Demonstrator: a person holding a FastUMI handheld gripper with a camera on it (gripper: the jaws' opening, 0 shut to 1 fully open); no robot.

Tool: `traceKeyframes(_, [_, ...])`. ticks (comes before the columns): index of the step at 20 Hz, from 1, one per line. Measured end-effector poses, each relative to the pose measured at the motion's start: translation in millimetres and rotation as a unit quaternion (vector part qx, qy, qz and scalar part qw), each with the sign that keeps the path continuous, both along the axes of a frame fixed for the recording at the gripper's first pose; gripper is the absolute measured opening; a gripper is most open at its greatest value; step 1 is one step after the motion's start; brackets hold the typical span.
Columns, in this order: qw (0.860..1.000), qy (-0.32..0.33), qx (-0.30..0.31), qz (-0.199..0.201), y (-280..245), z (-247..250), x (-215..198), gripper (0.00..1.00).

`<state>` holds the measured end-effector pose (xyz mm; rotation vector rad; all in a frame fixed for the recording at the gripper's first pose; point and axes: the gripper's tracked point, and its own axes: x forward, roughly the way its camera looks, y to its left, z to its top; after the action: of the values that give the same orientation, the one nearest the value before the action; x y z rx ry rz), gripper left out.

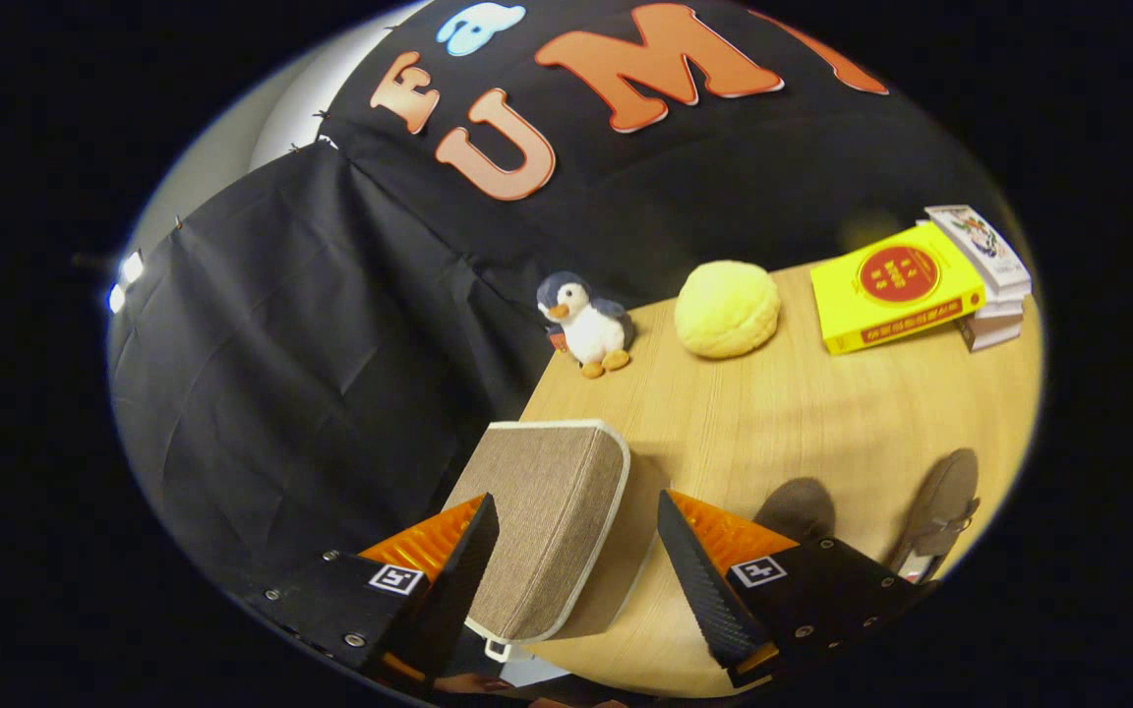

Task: Open the storage box then place both shoes into the box .Put the left shoe in first, then the right shoe, with the right side of both shoes facing outward in a uniform manner.

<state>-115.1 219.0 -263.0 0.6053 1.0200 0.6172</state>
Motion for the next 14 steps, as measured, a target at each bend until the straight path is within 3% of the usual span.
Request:
traceKeyframes(8, [0.991,0.105,0.067,0.044,40,-42,-33,0.97])
traceKeyframes(14, [0.981,0.145,0.120,0.049,57,-59,-44,0.97])
